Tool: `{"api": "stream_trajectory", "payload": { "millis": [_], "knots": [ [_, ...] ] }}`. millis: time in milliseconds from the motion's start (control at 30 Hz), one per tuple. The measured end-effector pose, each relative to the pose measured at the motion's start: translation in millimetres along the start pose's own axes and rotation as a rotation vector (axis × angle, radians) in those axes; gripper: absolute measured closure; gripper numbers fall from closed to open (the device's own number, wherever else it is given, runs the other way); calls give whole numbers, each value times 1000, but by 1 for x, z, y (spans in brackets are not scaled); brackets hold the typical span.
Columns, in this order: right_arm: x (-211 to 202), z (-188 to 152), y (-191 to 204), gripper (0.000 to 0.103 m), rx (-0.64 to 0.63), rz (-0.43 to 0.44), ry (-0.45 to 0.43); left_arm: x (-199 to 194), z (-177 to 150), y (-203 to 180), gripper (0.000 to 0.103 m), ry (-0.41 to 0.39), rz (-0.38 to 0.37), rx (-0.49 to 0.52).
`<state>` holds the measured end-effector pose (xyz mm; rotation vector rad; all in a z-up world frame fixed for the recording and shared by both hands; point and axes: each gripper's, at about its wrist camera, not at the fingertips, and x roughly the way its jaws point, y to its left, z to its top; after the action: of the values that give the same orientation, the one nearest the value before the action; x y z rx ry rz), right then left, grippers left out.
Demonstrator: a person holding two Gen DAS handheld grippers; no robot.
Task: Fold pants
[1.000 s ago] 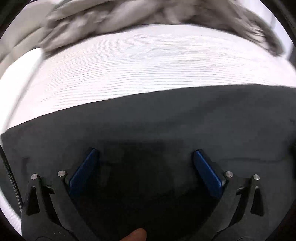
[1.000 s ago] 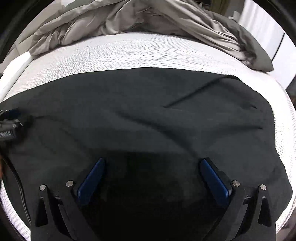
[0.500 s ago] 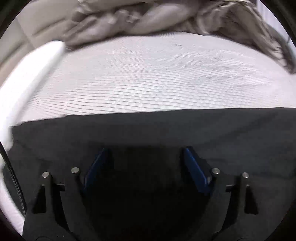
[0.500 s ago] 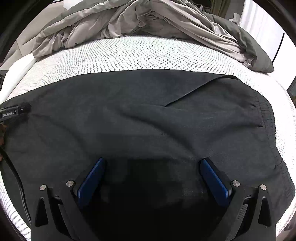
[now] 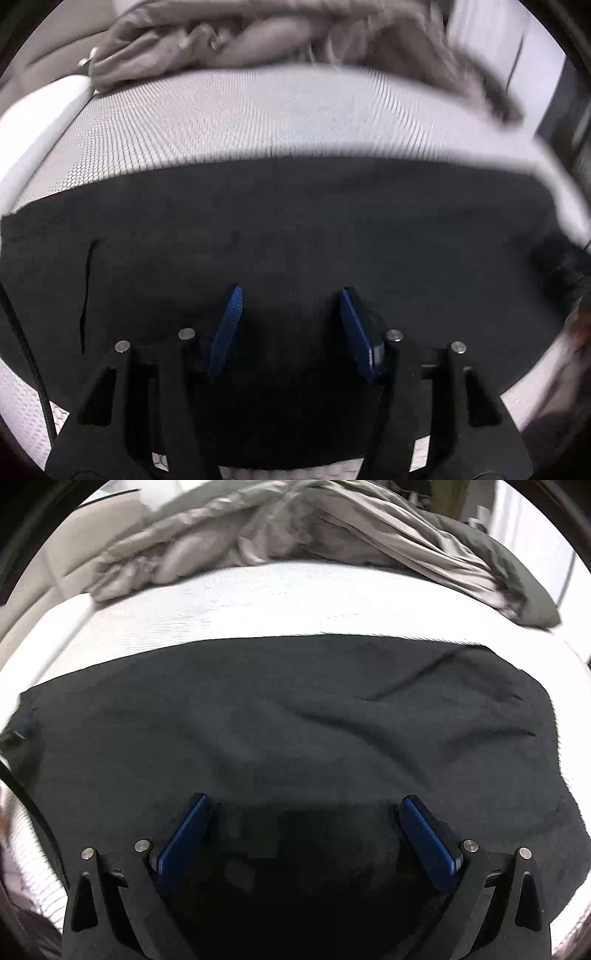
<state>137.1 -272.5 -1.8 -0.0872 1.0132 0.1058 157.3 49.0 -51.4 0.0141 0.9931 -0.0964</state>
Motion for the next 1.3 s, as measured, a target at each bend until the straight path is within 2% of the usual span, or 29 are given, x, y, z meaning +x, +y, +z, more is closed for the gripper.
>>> {"api": "stream_trajectory", "payload": {
  "millis": [67, 133, 233, 300, 400, 433, 500, 600, 667, 700, 767, 800, 867, 933, 967, 1033, 1067, 1167, 1233, 1300],
  "knots": [
    [5, -4, 12, 0, -57, 16, 18, -5, -10, 6, 50, -25, -12, 24],
    [11, -10, 13, 1, -98, -13, 35, -15, -16, 24, 50, -21, 18, 4],
    [7, -14, -9, 1, -70, -73, 45, -27, -35, 55, 50, -18, 72, -49],
    [3, -18, -28, 1, -35, -122, 40, -38, -44, 65, 50, -29, 71, -63],
    [-4, -20, -39, 0, 20, -121, 23, -51, -38, 68, 52, -51, 41, -72],
    [-7, -18, -33, 0, 15, -119, 14, -57, -35, 59, 52, -75, -3, -69],
    [-11, -13, -11, 0, -31, -68, -11, -55, -24, 41, 52, -94, -43, -53],
    [-7, -3, 28, 0, -92, 1, -11, -36, -6, 24, 52, -62, -8, -81],
    [6, 2, 53, 0, -129, 37, 15, -6, 12, 28, 52, -20, 61, -122],
    [10, 3, 59, 1, -144, 28, 21, 8, 19, 35, 52, 1, 96, -157],
    [12, 4, 60, 1, -197, 2, 14, 11, 24, 47, 52, -21, 122, -209],
    [11, 5, 49, 1, -199, -41, 9, 7, 22, 50, 52, -20, 142, -213],
    [10, 2, 23, 1, -159, -123, 8, 2, 18, 54, 52, -23, 172, -200],
    [9, -5, -19, 1, -44, -193, 33, -6, 13, 50, 52, -28, 183, -171],
    [3, -10, -37, 1, 24, -167, 26, -13, 9, 40, 52, -34, 166, -149],
    [-7, -13, -40, 1, 52, -128, 9, -24, 6, 24, 52, -64, 77, -111],
    [-11, -14, -34, 1, 32, -113, 3, -31, 2, -2, 51, -86, -3, -66],
    [-18, -17, 8, 1, -72, 41, -24, -30, -5, -76, 49, -69, -166, 118],
    [-14, -17, 43, 1, -159, 127, 0, -14, -9, -108, 49, -10, -223, 179],
    [-10, -20, 63, 2, -254, 104, 12, -2, -17, -123, 49, 32, -197, 235]
  ]
}}
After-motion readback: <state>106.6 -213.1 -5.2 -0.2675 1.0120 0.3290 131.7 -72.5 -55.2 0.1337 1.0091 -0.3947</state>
